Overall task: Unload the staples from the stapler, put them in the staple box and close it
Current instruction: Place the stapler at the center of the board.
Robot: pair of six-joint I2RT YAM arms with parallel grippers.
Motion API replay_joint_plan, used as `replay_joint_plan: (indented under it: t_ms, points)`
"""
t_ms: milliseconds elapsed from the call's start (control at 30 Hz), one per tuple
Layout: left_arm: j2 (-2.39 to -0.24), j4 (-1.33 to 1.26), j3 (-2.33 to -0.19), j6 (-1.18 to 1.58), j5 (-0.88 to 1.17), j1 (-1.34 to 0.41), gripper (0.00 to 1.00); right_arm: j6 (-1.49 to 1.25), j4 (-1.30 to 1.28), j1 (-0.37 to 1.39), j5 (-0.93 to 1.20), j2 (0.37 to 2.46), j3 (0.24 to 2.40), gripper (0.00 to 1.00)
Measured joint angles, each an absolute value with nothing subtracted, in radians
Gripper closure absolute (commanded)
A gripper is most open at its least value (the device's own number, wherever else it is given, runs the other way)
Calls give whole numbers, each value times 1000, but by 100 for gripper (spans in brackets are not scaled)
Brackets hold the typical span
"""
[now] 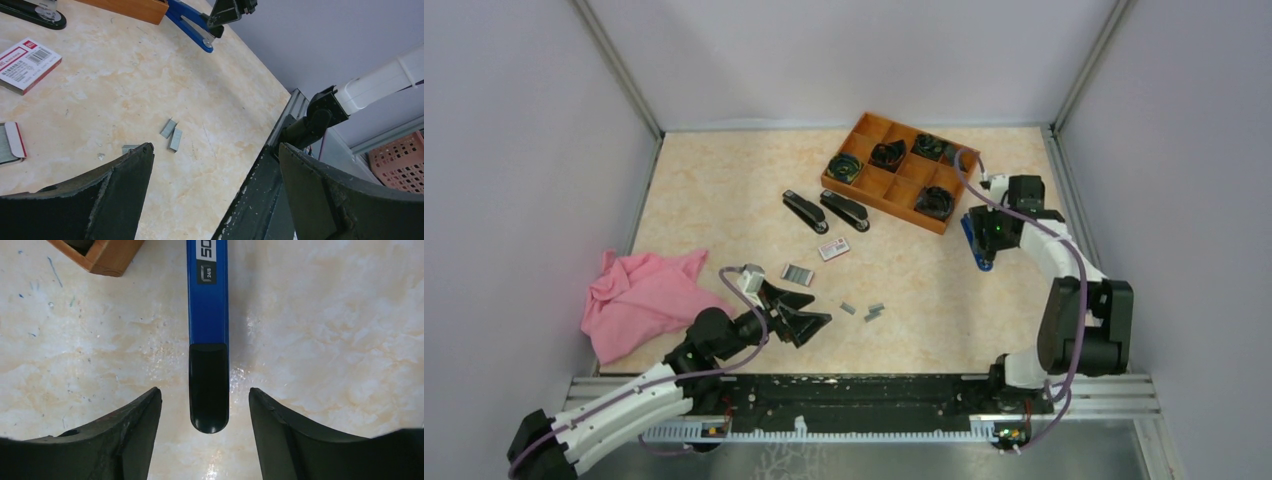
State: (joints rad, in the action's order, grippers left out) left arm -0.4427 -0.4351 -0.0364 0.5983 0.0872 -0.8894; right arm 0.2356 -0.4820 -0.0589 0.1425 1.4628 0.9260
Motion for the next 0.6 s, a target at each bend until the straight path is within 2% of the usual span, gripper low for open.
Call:
replay_joint_plan:
  t_ms: [267,467,600]
  points:
    - [-417,-421,-38,622,113,-889,2,246,-546,-60,270,1222,961,30]
    - [-496,-325,-91,588,83,-889,5,256,-540,-59,695,1010,978,30]
    - [-622,-277,-169,555,59,-889,10,280,-478,-59,1000,952,895,29]
